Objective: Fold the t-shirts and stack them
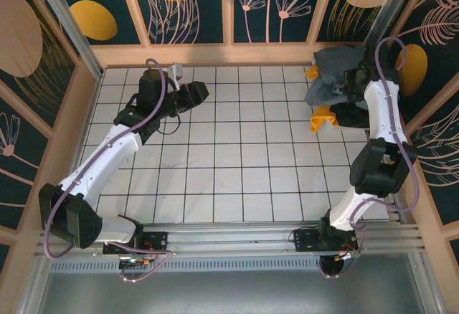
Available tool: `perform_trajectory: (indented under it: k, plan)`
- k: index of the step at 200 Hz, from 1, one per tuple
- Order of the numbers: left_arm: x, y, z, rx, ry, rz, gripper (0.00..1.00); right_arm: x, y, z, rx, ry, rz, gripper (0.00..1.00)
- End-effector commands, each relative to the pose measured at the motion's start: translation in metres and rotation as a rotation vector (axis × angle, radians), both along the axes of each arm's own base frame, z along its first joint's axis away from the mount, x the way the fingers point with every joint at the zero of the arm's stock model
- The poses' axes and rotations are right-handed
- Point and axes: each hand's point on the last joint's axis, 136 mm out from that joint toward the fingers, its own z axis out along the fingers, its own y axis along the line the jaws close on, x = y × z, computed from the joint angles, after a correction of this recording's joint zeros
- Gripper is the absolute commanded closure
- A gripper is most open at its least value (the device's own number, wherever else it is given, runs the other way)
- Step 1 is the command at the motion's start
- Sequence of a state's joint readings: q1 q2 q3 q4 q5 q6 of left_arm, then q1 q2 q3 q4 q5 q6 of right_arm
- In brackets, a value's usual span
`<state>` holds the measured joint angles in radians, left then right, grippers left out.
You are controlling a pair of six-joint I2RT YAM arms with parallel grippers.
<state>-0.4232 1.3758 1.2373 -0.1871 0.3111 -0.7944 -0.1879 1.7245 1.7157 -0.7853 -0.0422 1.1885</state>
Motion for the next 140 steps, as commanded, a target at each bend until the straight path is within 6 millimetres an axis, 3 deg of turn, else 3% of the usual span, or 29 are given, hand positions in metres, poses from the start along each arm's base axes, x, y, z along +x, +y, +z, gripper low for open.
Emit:
perform_trajectory:
  k: [1, 20, 41, 70, 89, 114, 127, 140]
  plan:
    - [0.001, -0.007, 0.016, -0.026, -0.024, -0.021, 0.5, 0.005, -0.003, 0.068, -0.116, -0.185, 0.024, 1.0]
    - [0.003, -0.004, 0.016, -0.016, -0.02, -0.003, 0.51, 0.013, 0.007, 0.12, -0.213, -0.356, 0.066, 1.0]
    - [0.005, 0.006, 0.009, 0.026, 0.01, 0.049, 0.55, 0.013, 0.031, 0.193, -0.37, -0.562, 0.114, 1.0]
    - [0.008, 0.021, 0.004, 0.09, 0.035, 0.125, 0.54, -0.002, 0.097, 0.292, -0.563, -0.846, 0.209, 1.0]
    - [0.009, 0.035, 0.0, 0.145, 0.054, 0.192, 0.54, -0.009, 0.146, 0.331, -0.606, -0.967, 0.293, 1.0]
    - [0.008, 0.067, 0.001, 0.259, 0.073, 0.324, 0.54, -0.016, 0.223, 0.347, -0.579, -1.056, 0.431, 1.0]
    - [0.005, 0.085, 0.009, 0.306, 0.059, 0.4, 0.53, -0.016, 0.268, 0.336, -0.525, -1.061, 0.512, 1.0]
    - [0.0, 0.1, 0.022, 0.33, 0.033, 0.462, 0.51, -0.016, 0.319, 0.31, -0.453, -1.036, 0.602, 1.0]
